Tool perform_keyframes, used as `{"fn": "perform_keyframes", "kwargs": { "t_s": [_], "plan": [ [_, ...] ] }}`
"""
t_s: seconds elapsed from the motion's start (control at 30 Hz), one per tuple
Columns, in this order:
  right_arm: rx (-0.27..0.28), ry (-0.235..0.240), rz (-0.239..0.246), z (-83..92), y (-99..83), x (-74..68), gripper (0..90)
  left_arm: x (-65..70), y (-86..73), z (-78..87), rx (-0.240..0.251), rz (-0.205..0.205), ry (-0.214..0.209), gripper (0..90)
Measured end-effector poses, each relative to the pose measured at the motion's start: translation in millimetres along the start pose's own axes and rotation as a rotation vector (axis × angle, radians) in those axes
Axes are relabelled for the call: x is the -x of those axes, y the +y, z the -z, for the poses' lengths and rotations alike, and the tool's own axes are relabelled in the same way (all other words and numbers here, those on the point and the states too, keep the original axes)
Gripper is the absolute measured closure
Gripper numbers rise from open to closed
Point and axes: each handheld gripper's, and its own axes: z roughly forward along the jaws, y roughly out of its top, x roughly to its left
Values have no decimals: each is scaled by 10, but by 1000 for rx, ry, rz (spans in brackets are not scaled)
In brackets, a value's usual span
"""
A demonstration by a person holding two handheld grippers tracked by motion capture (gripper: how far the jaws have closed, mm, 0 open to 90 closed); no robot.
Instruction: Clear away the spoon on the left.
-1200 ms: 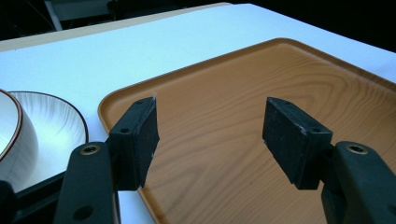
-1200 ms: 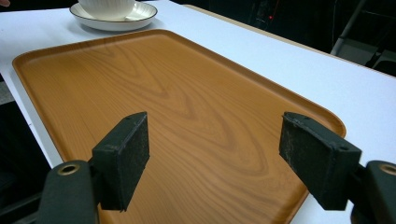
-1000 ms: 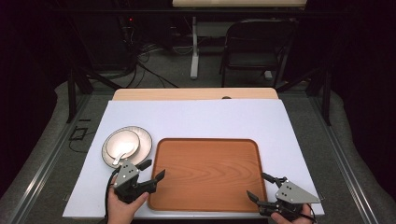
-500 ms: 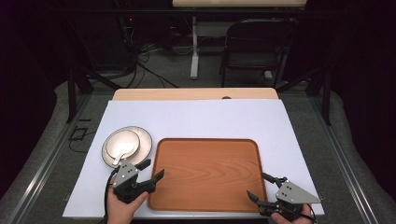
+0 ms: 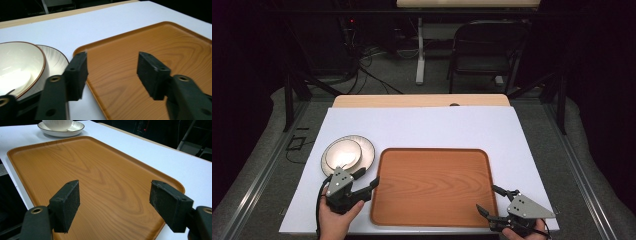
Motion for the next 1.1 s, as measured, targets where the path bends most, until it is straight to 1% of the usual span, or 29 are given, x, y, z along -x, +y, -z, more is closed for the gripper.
{"fn": "perform_keyframes", "kwargs": {
  "t_s": [0.03,0.07,0.1,0.13,0.2,0.27,0.37,0.4,0.47,0.5,0.53,0.6,0.67,0.7,0.9,1.03,1.1],
  "plan": [
    [0,0,0,1,0,-1,240,-28,3,18,-7,8,14,449],
    [1,-1,0,2,-1,0,240,-60,6,39,-17,17,42,461],
    [1,-1,0,2,-1,0,240,-85,9,53,-21,22,52,461],
    [2,-1,0,3,-1,1,240,-119,12,76,-22,35,60,509],
    [1,0,0,3,-1,0,240,-197,20,123,-25,68,74,520],
    [0,0,0,1,0,-1,240,-263,23,158,-26,79,85,560],
    [1,0,0,1,0,0,240,-331,27,196,-32,74,114,627],
    [0,0,-1,1,0,-1,240,-354,25,206,-31,75,120,668],
    [1,-1,0,0,0,-1,240,-399,21,226,-35,73,136,685],
    [0,-1,0,0,1,-1,240,-421,17,235,-36,75,145,705],
    [0,-1,-1,0,1,-1,240,-463,8,255,-41,75,159,744],
    [1,-1,0,0,0,-1,240,-481,2,263,-41,77,166,758],
    [0,-1,-1,0,0,0,240,-514,-9,281,-46,78,179,812],
    [0,-1,-1,0,0,0,240,-529,-15,290,-51,77,184,812],
    [0,-1,-1,-1,1,-1,240,-588,-65,316,-73,89,189,897],
    [0,-1,2,-3,1,0,240,-597,-93,313,-85,89,191,900],
    [0,-1,2,-2,1,1,240,-604,-106,309,-94,87,201,900]
  ]
}}
